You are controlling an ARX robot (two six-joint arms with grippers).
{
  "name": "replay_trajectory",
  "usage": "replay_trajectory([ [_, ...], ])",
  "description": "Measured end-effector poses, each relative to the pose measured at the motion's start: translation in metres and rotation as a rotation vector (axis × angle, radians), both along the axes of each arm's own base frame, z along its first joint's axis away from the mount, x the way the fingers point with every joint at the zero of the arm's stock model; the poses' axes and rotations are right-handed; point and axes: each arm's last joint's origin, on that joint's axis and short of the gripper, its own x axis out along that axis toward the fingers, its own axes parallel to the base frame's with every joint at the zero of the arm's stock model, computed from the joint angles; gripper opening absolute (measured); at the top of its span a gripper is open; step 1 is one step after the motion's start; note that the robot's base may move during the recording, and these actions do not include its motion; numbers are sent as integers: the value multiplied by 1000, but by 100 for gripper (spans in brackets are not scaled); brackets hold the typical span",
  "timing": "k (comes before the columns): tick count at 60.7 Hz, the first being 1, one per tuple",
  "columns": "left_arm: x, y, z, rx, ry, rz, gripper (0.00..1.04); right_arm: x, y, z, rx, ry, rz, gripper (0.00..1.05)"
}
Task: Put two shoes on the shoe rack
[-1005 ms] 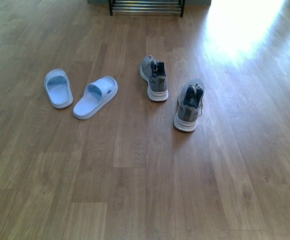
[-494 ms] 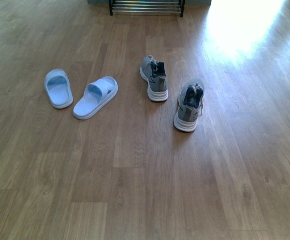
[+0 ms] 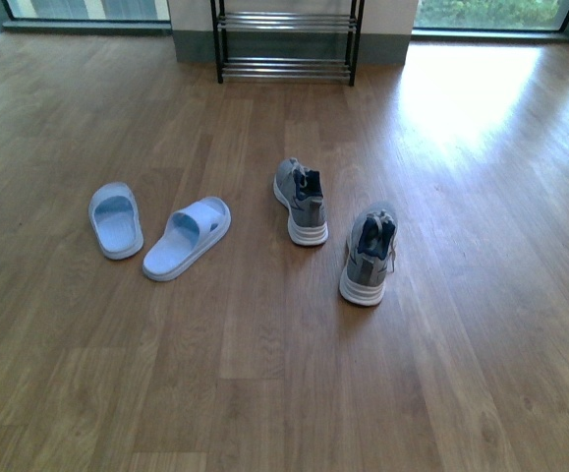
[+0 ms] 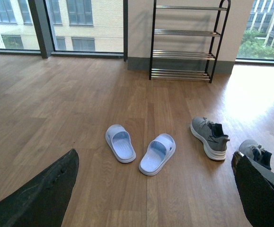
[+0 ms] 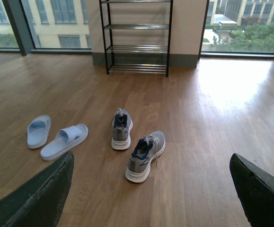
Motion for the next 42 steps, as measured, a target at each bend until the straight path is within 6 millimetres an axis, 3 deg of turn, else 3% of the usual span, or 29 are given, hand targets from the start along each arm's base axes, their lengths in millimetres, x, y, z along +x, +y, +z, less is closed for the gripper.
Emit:
replay_trajectory([
  [42, 0, 0, 0, 0, 0, -1, 95, 0, 0, 0, 0, 0, 0, 95],
])
